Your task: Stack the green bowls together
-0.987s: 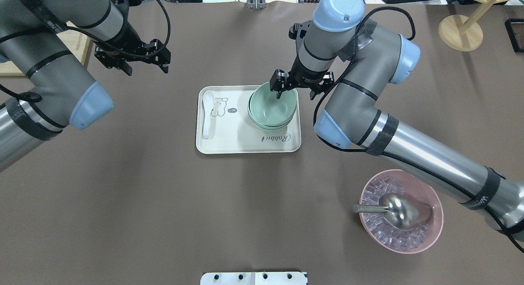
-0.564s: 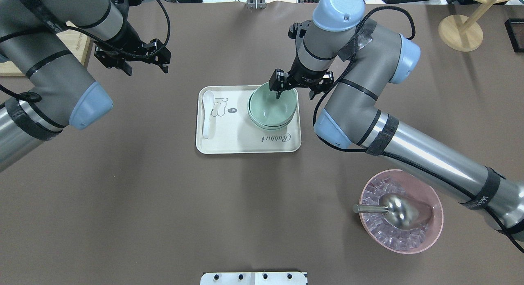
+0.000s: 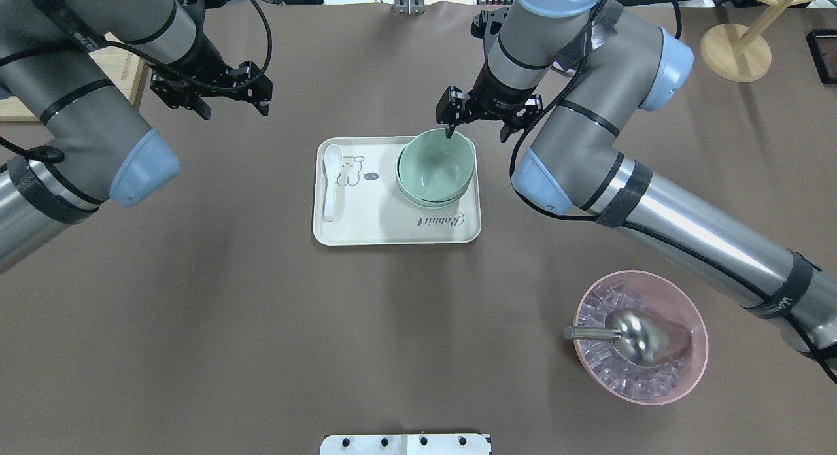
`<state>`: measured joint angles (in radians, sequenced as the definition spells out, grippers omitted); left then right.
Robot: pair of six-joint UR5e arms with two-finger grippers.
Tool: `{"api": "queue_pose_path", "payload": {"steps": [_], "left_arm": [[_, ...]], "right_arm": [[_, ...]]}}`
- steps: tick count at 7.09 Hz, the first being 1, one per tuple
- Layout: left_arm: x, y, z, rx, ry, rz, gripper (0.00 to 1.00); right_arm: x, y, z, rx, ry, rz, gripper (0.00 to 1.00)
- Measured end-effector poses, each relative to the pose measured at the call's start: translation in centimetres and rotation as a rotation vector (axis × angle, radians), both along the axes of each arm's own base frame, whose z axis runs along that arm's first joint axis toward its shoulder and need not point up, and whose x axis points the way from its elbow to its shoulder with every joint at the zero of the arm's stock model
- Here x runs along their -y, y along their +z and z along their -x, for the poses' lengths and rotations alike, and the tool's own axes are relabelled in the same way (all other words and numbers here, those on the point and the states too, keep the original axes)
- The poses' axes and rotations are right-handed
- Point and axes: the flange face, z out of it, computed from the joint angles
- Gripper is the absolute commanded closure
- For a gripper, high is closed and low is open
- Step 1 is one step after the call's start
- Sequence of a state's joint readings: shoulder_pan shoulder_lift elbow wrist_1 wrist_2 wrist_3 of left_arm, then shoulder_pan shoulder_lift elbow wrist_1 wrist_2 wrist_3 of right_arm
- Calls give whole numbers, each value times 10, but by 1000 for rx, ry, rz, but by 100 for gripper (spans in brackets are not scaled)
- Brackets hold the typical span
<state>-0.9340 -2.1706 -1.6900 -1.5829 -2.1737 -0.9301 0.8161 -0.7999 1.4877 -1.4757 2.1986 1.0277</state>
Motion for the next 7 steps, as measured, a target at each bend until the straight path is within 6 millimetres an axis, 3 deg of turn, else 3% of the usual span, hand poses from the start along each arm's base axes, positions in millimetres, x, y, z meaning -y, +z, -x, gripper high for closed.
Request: {"api": "queue_pose_path", "payload": {"steps": [1, 3, 5, 7], "left_arm": [[0, 2, 4, 2, -4, 1, 2], [9, 28, 33, 31, -9, -17, 2], [24, 75, 76, 86, -19, -21, 2], [35, 135, 141, 152, 11, -72, 2]], "right_arm": [[5, 4, -21, 1, 10, 20, 0], [16, 44, -81, -54, 16, 24, 0], [31, 107, -152, -144, -29, -12, 0], [37, 193, -233, -212, -70, -21, 0]]}}
